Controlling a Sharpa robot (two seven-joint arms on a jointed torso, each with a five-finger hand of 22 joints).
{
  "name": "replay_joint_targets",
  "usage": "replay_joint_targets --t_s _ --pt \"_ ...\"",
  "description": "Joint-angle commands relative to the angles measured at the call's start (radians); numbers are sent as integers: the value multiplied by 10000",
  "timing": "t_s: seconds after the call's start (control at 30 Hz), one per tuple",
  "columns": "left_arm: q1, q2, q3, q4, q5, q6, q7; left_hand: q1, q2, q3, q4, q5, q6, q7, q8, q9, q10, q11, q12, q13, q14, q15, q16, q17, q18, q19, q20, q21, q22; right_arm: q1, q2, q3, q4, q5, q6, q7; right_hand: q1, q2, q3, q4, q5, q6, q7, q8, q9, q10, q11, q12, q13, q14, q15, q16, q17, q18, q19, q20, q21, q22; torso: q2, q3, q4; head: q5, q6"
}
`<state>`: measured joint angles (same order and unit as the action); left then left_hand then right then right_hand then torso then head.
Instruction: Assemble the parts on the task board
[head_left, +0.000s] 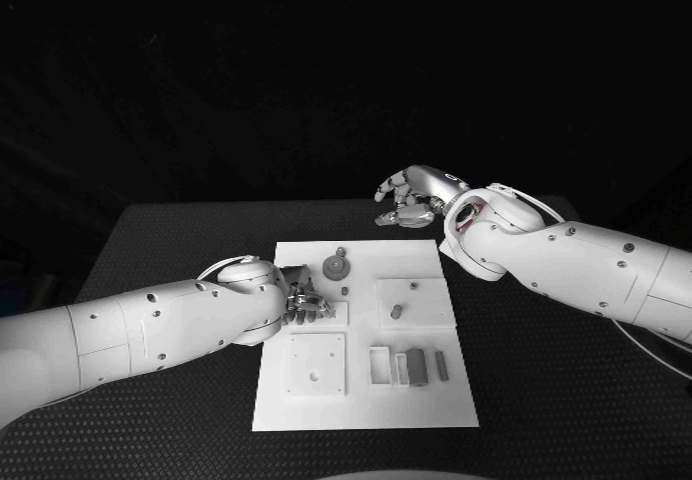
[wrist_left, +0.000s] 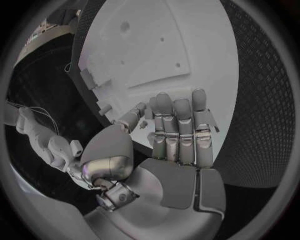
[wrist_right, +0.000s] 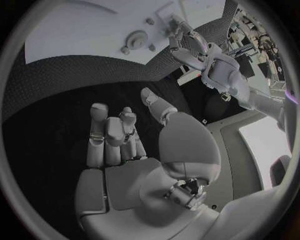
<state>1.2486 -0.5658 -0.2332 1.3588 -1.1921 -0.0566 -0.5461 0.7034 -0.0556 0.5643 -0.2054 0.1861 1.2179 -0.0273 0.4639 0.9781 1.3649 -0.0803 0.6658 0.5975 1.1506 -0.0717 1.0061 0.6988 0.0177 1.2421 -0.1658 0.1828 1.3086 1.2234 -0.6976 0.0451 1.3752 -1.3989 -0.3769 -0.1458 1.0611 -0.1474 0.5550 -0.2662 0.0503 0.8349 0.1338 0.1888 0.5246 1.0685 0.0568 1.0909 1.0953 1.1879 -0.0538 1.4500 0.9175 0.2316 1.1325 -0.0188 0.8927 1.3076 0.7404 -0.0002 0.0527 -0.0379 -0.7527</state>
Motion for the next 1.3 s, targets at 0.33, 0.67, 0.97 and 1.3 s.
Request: replay_joint_targets --t_s 0.33,0.67,0.97,1.3 --pt "-40 -29 36 -26 273 -51 149 -807 -1157 -439 483 -1372 -123 84 -44 27 -149 14 32 -36 -158 1 35 -48 201 96 -25 -228 99 -12 14 5 -31 -2 112 54 -119 -29 -21 46 -16 -306 378 31 -20 -62 4 69 -17 -63 20 -32 -12 302 59 6 -63 130 4 2 -7 -9 1" --pt "-36 -34 138 -69 270 -117 58 -951 -1401 -444 691 -1371 -821 326 -72 132 -681 82 126 39 -588 -21 113 -24 145 -121 -17 -415 131 -18 20 5 -47 10 124 41 -172 -61 -30 89 -15 -329 384 21 -27 -65 10 74 -25 -66 25 -32 -15 302 62 8 -68 130 5 7 -8 -29 -14" --pt "-29 -89 402 -65 118 -187 -55 -639 -1266 -426 519 -1369 -1352 616 -545 -204 -938 152 357 138 -788 -19 263 -5 96 -183 -23 -460 195 -18 10 5 -64 18 140 40 -189 -67 -29 107 -15 -333 385 20 -29 -66 11 76 -28 -66 26 -32 -16 302 63 8 -71 130 -4 8 -2 -50 -10" --pt "-13 -76 553 -35 263 195 -46 -93 -471 -755 -310 -1265 -1709 879 -1567 -1052 -1047 318 741 105 -833 -56 495 -100 30 -133 -77 -423 207 -24 28 4 -94 19 190 34 -199 -70 -27 121 -15 -334 386 20 -30 -66 12 79 -30 -66 27 -31 -17 302 64 8 -72 130 6 8 -12 -59 8"
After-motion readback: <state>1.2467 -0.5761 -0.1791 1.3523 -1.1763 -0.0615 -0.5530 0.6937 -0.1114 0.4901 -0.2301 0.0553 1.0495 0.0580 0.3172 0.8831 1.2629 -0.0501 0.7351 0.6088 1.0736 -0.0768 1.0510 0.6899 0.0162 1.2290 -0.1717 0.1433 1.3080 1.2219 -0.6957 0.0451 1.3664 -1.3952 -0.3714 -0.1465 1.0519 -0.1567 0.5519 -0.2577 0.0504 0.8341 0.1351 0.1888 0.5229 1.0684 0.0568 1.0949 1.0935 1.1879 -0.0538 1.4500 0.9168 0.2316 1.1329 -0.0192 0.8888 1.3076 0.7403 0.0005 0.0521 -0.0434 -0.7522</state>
